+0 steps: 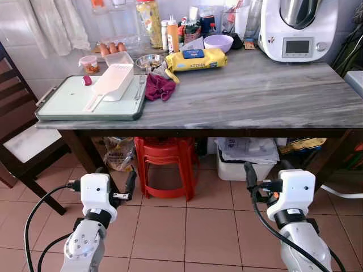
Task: Setting the table
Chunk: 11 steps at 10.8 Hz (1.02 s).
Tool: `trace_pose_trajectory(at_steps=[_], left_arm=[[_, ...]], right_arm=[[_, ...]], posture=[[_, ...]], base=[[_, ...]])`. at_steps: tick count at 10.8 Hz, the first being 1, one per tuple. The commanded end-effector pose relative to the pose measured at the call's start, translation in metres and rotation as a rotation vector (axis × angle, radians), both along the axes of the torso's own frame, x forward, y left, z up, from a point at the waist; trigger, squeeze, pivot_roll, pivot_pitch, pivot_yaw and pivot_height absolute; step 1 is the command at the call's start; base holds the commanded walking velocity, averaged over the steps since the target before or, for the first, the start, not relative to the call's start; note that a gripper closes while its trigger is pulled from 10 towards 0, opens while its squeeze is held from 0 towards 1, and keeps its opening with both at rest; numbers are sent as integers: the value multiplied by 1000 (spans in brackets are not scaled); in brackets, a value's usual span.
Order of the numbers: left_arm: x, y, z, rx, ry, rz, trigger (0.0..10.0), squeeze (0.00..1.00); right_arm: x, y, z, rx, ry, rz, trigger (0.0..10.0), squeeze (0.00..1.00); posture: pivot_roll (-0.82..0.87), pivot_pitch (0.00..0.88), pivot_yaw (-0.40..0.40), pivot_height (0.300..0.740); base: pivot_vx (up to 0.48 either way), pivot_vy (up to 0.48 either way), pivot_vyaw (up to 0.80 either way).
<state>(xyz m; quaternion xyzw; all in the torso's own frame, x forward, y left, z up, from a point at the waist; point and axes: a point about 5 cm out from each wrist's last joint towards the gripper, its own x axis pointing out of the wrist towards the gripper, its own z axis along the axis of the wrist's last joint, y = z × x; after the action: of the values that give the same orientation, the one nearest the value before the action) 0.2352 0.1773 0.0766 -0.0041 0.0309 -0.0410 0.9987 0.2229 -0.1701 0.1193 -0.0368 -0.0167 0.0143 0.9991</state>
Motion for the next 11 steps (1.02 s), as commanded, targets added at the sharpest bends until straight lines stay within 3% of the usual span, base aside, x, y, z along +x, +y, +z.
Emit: trace_pose_trajectory(at_steps=[1, 11], left_arm=[[1, 1, 3, 9, -5, -11, 10000, 0], [4, 1, 1, 26, 18, -45, 10000, 0]], right_arm=[[2, 3, 3, 4, -6, 12, 10000, 0], [2, 8, -1, 16, 7, 29, 10000, 0]], posture=[[-53, 49, 66, 740], [-51, 51, 82, 740]], base=[[0, 0, 0], [0, -324, 0]])
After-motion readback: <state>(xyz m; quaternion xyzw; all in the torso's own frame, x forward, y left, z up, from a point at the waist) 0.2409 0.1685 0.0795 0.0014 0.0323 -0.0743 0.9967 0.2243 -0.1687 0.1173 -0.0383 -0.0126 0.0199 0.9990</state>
